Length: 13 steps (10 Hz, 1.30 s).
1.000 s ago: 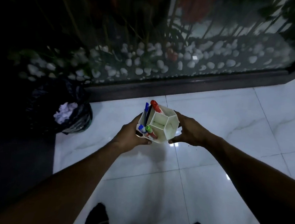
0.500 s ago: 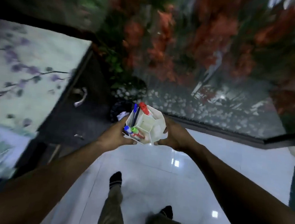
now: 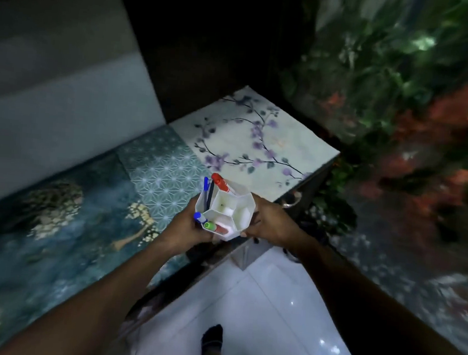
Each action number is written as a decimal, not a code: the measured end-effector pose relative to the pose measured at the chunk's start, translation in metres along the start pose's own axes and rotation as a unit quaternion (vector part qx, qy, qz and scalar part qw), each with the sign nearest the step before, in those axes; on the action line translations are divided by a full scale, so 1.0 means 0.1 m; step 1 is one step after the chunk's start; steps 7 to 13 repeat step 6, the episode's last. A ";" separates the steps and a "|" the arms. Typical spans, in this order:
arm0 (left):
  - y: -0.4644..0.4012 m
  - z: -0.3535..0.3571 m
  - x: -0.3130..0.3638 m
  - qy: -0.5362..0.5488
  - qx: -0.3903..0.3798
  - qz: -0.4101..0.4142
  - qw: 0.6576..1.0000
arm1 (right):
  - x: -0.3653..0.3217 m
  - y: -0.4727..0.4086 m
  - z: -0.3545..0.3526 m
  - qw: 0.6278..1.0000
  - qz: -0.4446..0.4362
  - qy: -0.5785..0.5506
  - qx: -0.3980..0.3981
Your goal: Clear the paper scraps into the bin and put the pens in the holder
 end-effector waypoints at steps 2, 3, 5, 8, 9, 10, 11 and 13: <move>-0.22 -0.87 -0.57 0.032 0.033 -0.060 0.997 | -0.39 -0.78 0.70 0.999 0.009 0.005 -0.052; -0.28 -1.12 -0.80 0.030 0.050 -0.081 0.995 | -0.47 -0.97 0.92 0.998 0.029 -0.001 -0.063; -0.26 -1.21 -1.19 0.078 0.077 -0.091 0.990 | -0.43 -0.99 1.17 0.992 0.106 -0.024 -0.059; -0.09 -1.10 -1.17 0.120 0.126 -0.100 0.980 | -0.39 -0.85 1.10 0.991 0.128 -0.030 -0.038; -0.09 -1.10 -1.17 0.120 0.126 -0.100 0.980 | -0.39 -0.85 1.10 0.991 0.128 -0.030 -0.038; -0.09 -1.10 -1.17 0.120 0.126 -0.100 0.980 | -0.39 -0.85 1.10 0.991 0.128 -0.030 -0.038; -0.09 -1.10 -1.17 0.120 0.126 -0.100 0.980 | -0.39 -0.85 1.10 0.991 0.128 -0.030 -0.038; -0.09 -1.10 -1.17 0.120 0.126 -0.100 0.980 | -0.39 -0.85 1.10 0.991 0.128 -0.030 -0.038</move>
Point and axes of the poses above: each hand's wrist, its own y-axis away from the middle knuckle, its own z-axis out of the palm, x = y × z, the point moved 8 cm from there along -y, towards the middle knuckle, and after that the axes turned 15 degrees about y, right-handed, at the moved point
